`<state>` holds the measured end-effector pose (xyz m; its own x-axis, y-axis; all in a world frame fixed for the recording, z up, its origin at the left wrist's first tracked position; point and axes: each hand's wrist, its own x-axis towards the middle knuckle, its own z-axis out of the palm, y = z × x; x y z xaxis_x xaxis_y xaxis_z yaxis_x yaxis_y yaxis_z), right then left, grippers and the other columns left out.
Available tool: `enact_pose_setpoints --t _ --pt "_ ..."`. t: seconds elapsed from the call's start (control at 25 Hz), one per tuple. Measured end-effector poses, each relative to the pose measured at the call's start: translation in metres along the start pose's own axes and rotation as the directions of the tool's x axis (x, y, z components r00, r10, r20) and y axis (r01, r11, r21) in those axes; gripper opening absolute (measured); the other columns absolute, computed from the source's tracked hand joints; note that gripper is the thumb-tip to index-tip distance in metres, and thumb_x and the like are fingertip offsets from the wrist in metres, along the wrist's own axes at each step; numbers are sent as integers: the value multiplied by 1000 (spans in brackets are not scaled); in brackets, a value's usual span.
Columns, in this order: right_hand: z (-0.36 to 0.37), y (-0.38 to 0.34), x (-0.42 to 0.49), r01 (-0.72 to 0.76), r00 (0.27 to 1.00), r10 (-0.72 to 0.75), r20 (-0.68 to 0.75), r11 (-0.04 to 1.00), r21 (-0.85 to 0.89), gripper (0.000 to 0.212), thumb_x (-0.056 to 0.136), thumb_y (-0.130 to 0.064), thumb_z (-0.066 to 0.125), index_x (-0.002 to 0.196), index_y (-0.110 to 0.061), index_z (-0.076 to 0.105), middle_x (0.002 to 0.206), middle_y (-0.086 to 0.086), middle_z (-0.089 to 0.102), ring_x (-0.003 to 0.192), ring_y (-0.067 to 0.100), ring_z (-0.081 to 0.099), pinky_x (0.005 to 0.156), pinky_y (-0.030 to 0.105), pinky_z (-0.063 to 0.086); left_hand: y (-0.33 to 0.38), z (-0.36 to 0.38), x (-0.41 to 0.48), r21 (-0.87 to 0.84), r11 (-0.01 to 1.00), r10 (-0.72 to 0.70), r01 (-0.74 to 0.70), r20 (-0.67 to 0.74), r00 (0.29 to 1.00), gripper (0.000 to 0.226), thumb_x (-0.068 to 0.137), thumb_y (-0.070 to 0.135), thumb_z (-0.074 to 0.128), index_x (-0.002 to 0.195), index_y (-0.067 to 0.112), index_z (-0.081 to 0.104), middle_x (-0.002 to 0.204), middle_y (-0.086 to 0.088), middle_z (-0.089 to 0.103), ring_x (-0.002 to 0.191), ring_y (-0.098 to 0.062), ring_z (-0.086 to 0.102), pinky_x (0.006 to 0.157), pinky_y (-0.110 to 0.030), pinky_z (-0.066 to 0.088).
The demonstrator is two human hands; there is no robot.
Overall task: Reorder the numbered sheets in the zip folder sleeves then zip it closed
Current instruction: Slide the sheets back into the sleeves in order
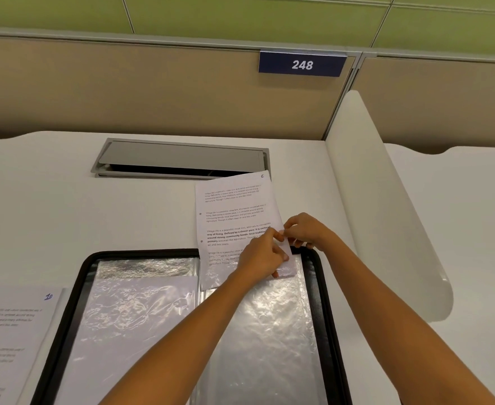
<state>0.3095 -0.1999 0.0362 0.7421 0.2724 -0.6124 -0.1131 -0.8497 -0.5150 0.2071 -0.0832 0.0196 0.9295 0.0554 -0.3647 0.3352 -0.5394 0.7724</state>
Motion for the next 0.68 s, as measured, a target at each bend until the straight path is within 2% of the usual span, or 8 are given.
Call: enact_pose_setpoints --t 0.12,0.2,0.32,0.4,0.44,0.52,0.6,0.68 --pt "4 1 5 55 996 -52 -67 998 35 9 88 -9 64 96 -10 67 74 5 63 57 10 55 41 14 36 -1 -1 4 100 994 59 -50 -96 994 24 91 23 60 112 31 52 92 16 70 47 -6 62 67 -32 57" --pt "3 3 3 85 996 -85 -5 996 4 10 87 -6 64 94 -10 70 67 2 59 57 10 52 44 14 36 -2 -2 5 142 988 86 -67 -127 988 24 91 24 60 112 31 53 94 15 72 51 -3 59 68 -33 56" --pt "-7 10 -2 113 984 -111 136 994 -9 14 85 -6 66 74 -15 67 63 1 54 59 11 46 52 19 36 -2 -4 4 126 989 92 -78 -116 989 24 91 29 62 112 32 52 99 16 71 49 -1 57 63 -29 55" --pt "-14 18 -1 116 978 -115 173 993 6 8 84 -9 70 77 -14 70 67 3 55 60 12 44 54 20 36 -5 -8 5 128 986 129 -111 -144 981 23 91 32 62 111 33 53 101 17 69 55 -1 59 63 -28 55" --pt "-17 22 0 113 978 -114 176 993 16 2 83 -11 72 85 -11 73 71 4 57 60 12 43 53 20 35 -7 -14 7 135 983 152 -123 -229 961 21 91 32 62 111 32 54 102 16 69 61 -2 61 65 -29 55" --pt "-20 28 3 114 978 -117 174 993 30 17 82 -12 74 98 -7 74 80 6 60 60 11 43 51 18 34 -21 -36 17 191 979 153 -68 -476 866 21 93 29 61 114 28 58 111 11 65 86 -9 63 80 -32 53" --pt "-19 31 5 122 975 -129 179 991 51 20 82 -13 74 102 -9 74 83 5 63 61 10 43 51 17 34 -43 -64 29 183 973 -9 143 -586 810 34 93 28 60 125 20 53 126 -4 57 113 -23 53 96 -39 43" --pt "-18 30 7 123 973 -134 189 990 69 20 83 -14 73 102 -10 75 84 2 66 63 9 46 53 17 36 -63 -90 37 -31 950 -285 310 -488 825 50 94 30 60 136 11 43 134 -13 52 120 -32 49 99 -43 41"
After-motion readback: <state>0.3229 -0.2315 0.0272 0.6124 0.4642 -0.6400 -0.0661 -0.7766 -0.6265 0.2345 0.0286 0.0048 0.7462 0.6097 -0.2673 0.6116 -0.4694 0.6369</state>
